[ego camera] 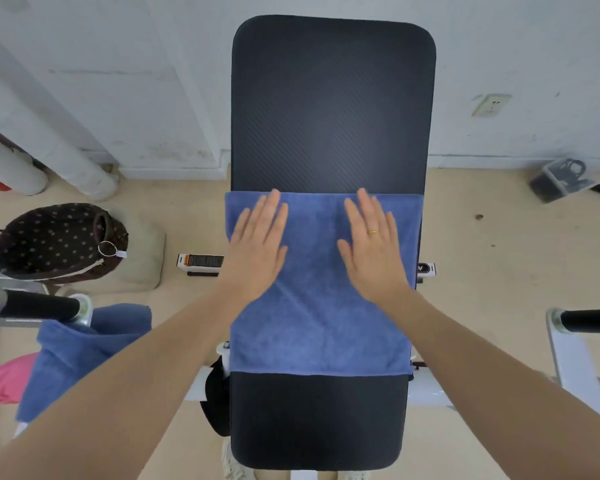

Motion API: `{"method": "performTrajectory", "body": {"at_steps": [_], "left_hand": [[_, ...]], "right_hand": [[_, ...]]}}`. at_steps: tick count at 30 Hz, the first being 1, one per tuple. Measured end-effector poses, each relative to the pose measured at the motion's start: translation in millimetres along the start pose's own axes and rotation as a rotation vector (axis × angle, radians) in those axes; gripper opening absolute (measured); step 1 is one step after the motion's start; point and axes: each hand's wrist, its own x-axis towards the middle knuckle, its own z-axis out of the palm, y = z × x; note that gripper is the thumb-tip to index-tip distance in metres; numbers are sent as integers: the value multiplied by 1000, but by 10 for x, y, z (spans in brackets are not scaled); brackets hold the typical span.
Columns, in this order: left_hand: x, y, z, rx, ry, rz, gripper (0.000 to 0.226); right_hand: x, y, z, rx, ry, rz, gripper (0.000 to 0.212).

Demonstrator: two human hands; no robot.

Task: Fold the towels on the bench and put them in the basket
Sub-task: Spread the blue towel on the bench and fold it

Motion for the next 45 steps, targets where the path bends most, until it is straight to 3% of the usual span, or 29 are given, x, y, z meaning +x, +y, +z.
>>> {"method": "performTrajectory", "body": {"at_steps": [3, 6, 8, 12, 14, 16, 18, 22, 38, 43, 45], "left_hand": [[-109, 71, 251, 103, -172, 162, 78], [-254, -111, 347, 110, -213, 72, 98], [-347, -178, 336, 31, -220, -10, 99], [-620, -170, 202, -324, -173, -382, 82], [-758, -142, 141, -532, -154, -667, 69], [-876, -99, 84, -697, -101, -904, 41], [-989, -46, 56, -769, -144, -1031, 17], [-1218, 35, 69, -761, -228, -1067, 9], [-1566, -24, -19, -759, -408, -979, 15], [-1622, -69, 5, -725, -483, -1047, 16], [-1611, -69, -25, -675, -406, -1063, 20]], "right_hand": [[-97, -90, 338, -214, -179, -249, 66], [-60, 94, 387, -345, -232, -185, 66], [-66, 243, 326, -378, -239, -127, 67], [-89, 185, 175, -326, -251, 97, 69], [-92, -56, 159, -291, -229, -12, 68], [-89, -300, 246, -260, -236, -252, 69], [-68, -498, 325, -266, -328, -338, 72], [-67, -623, 400, -288, -494, -281, 68], [-108, -625, 436, -343, -477, -246, 62], [-101, -606, 444, -343, -457, -249, 63], [-104, -620, 437, -341, -459, -235, 64]]}}
